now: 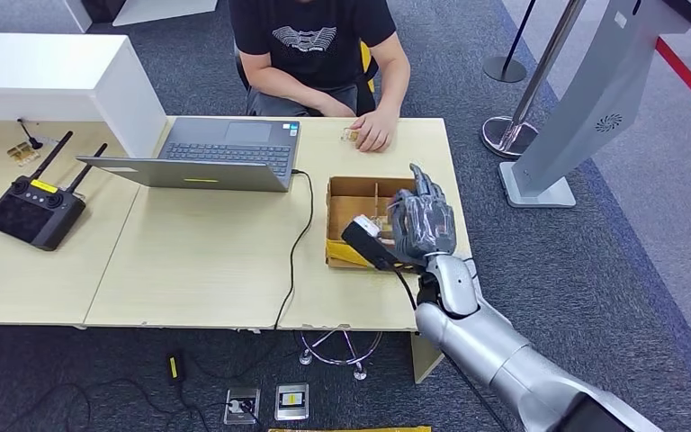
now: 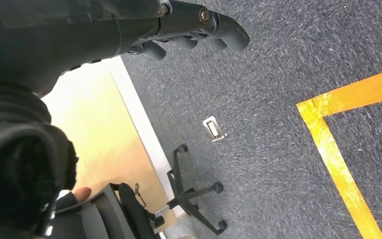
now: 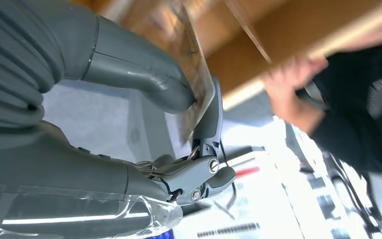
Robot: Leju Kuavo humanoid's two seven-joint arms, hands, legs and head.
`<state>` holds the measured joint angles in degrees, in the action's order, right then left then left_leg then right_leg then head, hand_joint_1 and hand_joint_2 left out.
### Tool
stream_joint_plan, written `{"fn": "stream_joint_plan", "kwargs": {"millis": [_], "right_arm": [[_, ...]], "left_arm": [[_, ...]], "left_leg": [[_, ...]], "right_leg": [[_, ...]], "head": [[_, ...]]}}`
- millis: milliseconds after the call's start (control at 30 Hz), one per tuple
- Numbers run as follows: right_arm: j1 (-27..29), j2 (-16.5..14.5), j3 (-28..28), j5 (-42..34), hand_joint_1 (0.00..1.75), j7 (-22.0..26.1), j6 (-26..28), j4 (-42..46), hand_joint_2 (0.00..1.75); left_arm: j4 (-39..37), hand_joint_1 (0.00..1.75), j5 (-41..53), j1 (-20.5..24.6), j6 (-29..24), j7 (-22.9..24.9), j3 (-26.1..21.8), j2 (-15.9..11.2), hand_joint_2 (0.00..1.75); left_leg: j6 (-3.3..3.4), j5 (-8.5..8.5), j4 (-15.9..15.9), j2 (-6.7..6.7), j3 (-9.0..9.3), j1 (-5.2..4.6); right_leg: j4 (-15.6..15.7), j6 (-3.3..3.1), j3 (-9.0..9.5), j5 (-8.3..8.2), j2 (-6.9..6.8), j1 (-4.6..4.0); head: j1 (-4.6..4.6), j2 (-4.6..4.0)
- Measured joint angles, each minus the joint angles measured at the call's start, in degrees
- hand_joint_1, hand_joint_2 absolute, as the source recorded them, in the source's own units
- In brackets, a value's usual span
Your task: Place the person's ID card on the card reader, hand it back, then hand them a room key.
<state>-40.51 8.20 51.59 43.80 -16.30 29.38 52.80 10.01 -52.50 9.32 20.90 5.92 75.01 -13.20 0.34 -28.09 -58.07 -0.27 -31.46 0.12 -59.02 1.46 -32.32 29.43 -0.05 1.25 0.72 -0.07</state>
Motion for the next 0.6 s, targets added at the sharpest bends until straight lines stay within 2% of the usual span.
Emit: {"fn": "stream_joint_plan", "kwargs": {"millis": [300,600], "right_arm": [[-2.29,0.06,-0.32,4.07,1.75,-0.51,-0.49,7.03,1.75],[-2.94,-0.33,-0.4,3.82,1.75,0.88,-0.83,8.04,1.75]], "left_arm": [[0.0,0.0,0.91,0.69,0.0,0.02,0.0,0.03,0.0],[0.0,0.0,1.41,1.33,0.0,0.04,0.0,0.3,0.0]], "left_leg": [[0.0,0.0,0.0,0.06,0.02,0.01],[0.0,0.0,0.0,0.06,0.01,0.01]], "right_leg": [[0.0,0.0,0.0,0.0,0.02,-0.01],[0.0,-0.01,0.0,0.0,0.02,-0.01]], "head": [[0.0,0.0],[-0.01,0.0]]}}
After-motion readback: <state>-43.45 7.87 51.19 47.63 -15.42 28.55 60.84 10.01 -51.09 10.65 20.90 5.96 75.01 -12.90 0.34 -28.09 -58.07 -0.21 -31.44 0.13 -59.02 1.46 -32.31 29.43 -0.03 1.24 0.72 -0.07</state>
